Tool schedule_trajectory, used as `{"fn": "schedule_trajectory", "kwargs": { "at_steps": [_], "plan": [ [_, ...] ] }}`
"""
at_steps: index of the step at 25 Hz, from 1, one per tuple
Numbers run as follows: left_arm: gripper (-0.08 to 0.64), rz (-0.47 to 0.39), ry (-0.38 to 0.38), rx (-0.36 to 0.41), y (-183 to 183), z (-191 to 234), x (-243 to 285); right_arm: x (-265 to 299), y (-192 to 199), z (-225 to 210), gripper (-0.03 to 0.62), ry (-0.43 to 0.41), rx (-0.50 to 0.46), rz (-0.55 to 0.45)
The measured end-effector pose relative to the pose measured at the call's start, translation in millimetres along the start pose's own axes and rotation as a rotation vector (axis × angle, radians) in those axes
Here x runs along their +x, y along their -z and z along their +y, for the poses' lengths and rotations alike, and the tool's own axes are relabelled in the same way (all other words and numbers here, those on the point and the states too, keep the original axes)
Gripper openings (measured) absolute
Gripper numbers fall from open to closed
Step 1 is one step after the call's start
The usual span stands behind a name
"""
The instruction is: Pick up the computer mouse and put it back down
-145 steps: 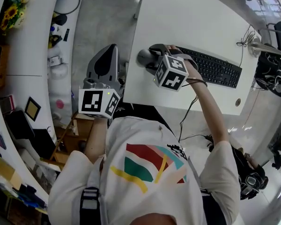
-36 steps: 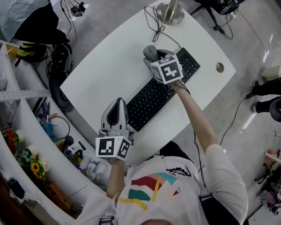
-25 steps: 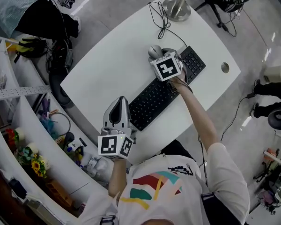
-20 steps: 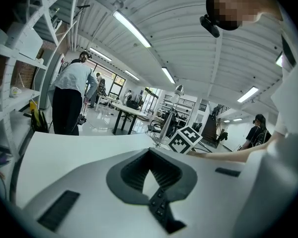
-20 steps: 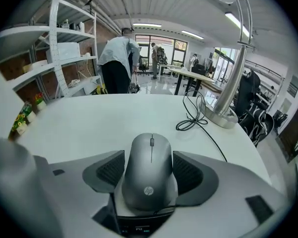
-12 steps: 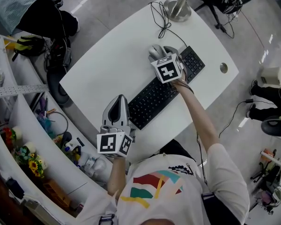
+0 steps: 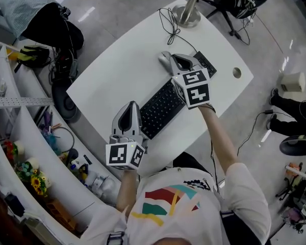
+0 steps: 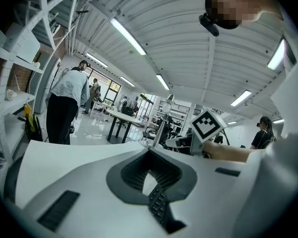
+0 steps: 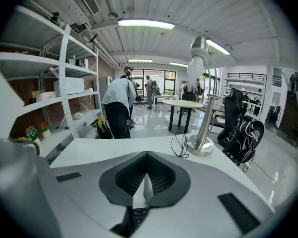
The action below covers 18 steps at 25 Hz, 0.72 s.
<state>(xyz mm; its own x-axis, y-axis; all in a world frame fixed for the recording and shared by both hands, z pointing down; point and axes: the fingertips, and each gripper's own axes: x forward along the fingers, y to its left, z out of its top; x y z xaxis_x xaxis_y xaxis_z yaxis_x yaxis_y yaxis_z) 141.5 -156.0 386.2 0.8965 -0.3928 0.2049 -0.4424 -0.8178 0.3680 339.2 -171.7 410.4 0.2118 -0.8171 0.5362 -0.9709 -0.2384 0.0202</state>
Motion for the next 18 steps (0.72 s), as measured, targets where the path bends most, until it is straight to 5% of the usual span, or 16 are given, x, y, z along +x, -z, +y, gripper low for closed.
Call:
{"fn": "schedule_trajectory", "kwargs": {
  "at_steps": [7, 18],
  "plan": [
    [0.044, -0.083, 0.055, 0.043, -32.0, -40.1, -17.6, -92.1, -27.1, 26.3, 0.012, -0.053, 0.052, -0.146],
    [0.044, -0.189, 0.128, 0.168, -70.0, -109.9, -86.9, -260.0, -14.2, 92.2, 0.012, -0.122, 0.163, -0.332]
  ]
}}
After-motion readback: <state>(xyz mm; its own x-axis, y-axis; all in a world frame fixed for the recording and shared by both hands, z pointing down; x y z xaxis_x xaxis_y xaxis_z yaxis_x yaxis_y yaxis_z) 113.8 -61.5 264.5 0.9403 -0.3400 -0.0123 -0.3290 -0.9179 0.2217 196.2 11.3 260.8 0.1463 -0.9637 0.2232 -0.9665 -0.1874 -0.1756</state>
